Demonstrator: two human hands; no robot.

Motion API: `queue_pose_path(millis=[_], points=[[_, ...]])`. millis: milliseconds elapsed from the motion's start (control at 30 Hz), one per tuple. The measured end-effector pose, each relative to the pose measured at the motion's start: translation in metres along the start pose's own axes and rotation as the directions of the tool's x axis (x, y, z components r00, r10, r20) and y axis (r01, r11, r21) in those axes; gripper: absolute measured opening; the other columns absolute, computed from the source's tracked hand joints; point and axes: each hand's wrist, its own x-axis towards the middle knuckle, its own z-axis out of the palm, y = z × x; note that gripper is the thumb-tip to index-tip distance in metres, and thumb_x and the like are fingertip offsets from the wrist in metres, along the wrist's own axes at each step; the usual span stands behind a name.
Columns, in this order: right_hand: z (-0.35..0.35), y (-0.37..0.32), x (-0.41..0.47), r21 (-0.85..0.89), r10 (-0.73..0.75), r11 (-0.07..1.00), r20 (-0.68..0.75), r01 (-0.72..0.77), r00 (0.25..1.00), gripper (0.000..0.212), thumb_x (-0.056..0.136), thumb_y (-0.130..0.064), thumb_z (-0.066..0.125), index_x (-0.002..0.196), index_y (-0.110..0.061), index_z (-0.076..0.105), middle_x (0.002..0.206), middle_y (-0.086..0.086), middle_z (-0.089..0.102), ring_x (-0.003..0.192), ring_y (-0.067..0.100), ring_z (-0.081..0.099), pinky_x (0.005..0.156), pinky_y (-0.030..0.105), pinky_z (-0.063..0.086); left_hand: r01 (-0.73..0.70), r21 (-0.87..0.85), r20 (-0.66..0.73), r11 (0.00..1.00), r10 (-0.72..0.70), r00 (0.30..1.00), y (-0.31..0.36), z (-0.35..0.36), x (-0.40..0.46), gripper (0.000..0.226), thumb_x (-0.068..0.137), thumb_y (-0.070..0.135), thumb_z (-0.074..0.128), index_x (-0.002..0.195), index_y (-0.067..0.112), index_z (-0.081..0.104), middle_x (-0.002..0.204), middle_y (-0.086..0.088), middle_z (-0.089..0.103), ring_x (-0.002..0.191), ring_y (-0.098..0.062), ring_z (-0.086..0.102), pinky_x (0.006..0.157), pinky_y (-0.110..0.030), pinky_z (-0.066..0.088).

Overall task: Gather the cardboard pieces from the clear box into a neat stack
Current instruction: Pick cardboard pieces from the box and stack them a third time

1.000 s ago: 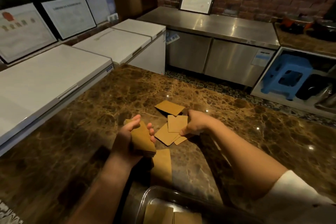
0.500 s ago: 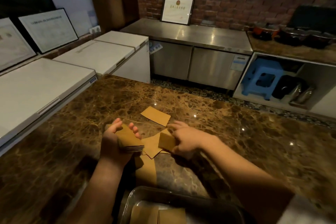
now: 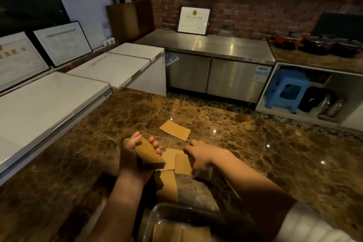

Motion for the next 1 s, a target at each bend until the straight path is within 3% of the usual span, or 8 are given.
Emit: queue_pose_path(millis=[133,267,367,500,600,667,800,1000], points=[[0.004,-0.001,-0.010,0.081,-0.006,0.997,-0.172,0.020,0.985,0.091,0.071,-0.042,0.086,0.147,-0.023,0.040,0.132,0.009,0.045,0.122,0.032,0.050,0.093,0.040,0.047,-0.050,-0.019,0.013,0.999,0.050,0.999,0.007,-0.003,0.002,0.026,0.094,0.024,0.054,0.119,0.031,0.056,0.100,-0.011,0.056,0.074,-0.024,0.058,0.064,-0.036,0.047],[0.016,0.000,-0.035,0.030,-0.053,0.997,-0.329,0.066,0.943,0.076,0.075,-0.042,0.082,0.141,-0.020,0.049,0.133,0.005,0.049,0.121,0.025,0.050,0.098,0.040,0.049,-0.068,-0.047,-0.004,0.997,0.067,0.998,0.009,-0.007,0.004,0.027,0.090,0.022,0.056,0.115,0.032,0.058,0.103,-0.011,0.057,0.075,-0.024,0.059,0.064,-0.037,0.048],[0.020,-0.002,-0.053,0.317,0.055,0.946,-0.367,0.069,0.928,0.049,0.082,-0.035,0.078,0.126,-0.024,0.059,0.120,-0.003,0.061,0.112,0.018,0.059,0.093,0.036,0.051,-0.096,-0.022,0.000,0.995,0.096,0.995,0.004,-0.005,0.004,0.025,0.092,0.020,0.053,0.114,0.031,0.056,0.103,-0.011,0.055,0.074,-0.024,0.059,0.061,-0.035,0.049],[0.009,-0.001,-0.078,0.871,0.359,0.490,-0.232,0.029,0.904,0.025,0.088,-0.020,0.075,0.111,-0.019,0.069,0.100,-0.002,0.076,0.095,0.019,0.072,0.087,0.037,0.057,-0.097,0.038,0.050,0.995,0.095,0.994,0.001,0.001,0.004,0.027,0.093,0.019,0.053,0.118,0.030,0.057,0.103,-0.012,0.058,0.075,-0.024,0.061,0.062,-0.036,0.051],[0.004,-0.002,-0.103,0.980,0.376,0.070,-0.200,0.187,0.905,0.020,0.092,-0.013,0.070,0.112,-0.013,0.070,0.095,0.005,0.080,0.087,0.022,0.077,0.071,0.034,0.060,-0.099,0.123,0.143,0.987,0.081,0.986,-0.001,0.009,0.002,0.033,0.091,0.019,0.060,0.121,0.032,0.057,0.102,-0.012,0.062,0.071,-0.023,0.066,0.057,-0.036,0.053],[0.003,-0.006,-0.118,0.954,0.375,-0.111,-0.220,0.280,0.901,0.021,0.094,-0.014,0.067,0.114,-0.014,0.068,0.101,0.007,0.080,0.091,0.023,0.077,0.067,0.031,0.061,-0.128,0.234,0.241,0.964,0.070,0.968,-0.007,0.018,-0.004,0.036,0.088,0.020,0.066,0.121,0.033,0.059,0.101,-0.014,0.065,0.071,-0.024,0.068,0.056,-0.037,0.054],[0.001,-0.017,-0.137,0.892,0.412,-0.222,-0.280,0.394,0.867,0.028,0.092,-0.014,0.068,0.120,-0.017,0.063,0.104,0.006,0.079,0.094,0.024,0.076,0.067,0.033,0.061,-0.169,0.384,0.406,0.908,-0.002,0.914,-0.024,0.040,-0.025,0.040,0.076,0.028,0.075,0.114,0.036,0.067,0.105,-0.012,0.076,0.084,-0.026,0.076,0.059,-0.032,0.059],[-0.002,-0.022,-0.144,0.801,0.548,-0.311,-0.288,0.511,0.785,0.031,0.092,-0.009,0.065,0.122,-0.016,0.063,0.108,0.010,0.078,0.098,0.029,0.075,0.086,0.051,0.059,-0.161,0.431,0.490,0.888,-0.080,0.868,-0.039,0.051,-0.028,0.069,0.064,-0.002,0.072,0.123,0.032,0.062,0.108,-0.004,0.077,0.092,-0.017,0.075,0.064,-0.028,0.060]])
